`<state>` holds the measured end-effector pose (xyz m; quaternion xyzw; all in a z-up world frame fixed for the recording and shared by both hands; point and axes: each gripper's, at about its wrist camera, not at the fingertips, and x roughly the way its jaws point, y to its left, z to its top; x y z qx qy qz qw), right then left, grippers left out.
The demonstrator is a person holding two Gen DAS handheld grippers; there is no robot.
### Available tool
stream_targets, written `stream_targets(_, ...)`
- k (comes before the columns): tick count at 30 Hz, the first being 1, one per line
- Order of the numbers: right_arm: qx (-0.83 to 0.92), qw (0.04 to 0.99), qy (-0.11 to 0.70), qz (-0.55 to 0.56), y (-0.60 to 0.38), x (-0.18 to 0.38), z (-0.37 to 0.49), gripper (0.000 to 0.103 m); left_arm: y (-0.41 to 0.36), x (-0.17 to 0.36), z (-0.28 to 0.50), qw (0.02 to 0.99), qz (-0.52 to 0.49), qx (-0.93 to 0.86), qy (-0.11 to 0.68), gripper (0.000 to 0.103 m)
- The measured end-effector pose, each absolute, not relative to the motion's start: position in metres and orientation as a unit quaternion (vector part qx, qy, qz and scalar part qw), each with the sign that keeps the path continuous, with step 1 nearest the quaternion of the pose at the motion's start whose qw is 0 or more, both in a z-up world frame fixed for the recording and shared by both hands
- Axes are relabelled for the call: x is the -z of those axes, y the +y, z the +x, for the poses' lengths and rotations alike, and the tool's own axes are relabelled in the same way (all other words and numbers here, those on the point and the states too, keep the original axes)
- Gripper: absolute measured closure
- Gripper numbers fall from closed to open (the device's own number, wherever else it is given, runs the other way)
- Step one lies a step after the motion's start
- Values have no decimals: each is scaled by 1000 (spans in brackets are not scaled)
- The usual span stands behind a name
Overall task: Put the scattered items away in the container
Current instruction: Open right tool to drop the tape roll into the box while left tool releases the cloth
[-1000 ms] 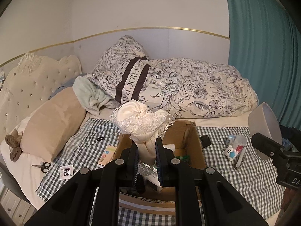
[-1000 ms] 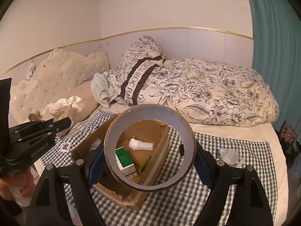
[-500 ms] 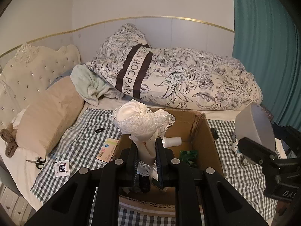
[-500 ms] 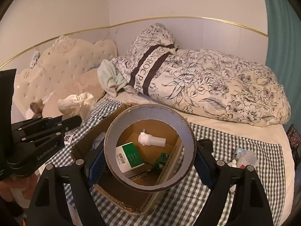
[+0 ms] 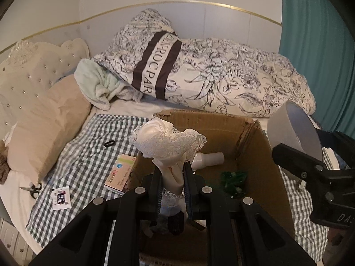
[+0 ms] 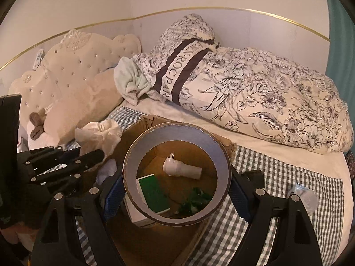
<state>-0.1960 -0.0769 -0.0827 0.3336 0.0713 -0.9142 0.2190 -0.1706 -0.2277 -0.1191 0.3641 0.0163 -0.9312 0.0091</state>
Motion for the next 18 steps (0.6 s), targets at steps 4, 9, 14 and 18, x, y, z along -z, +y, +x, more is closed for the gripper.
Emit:
stream_targets(4, 906, 225, 71, 351, -84, 100, -212, 21, -230, 132, -184, 5, 378, 926, 17, 87)
stream_targets(9, 899, 229, 70, 366, -90, 116, -225, 21, -233, 149, -198, -3, 398, 917, 20, 87)
stream_targets(14, 891, 235, 76, 381, -97, 132, -236, 21, -239, 162, -208, 1, 416, 909, 26, 87)
stream_targets(18, 886, 238, 77, 389, -100, 137, -239, 21, -240, 167, -210, 0, 423, 906, 25, 80)
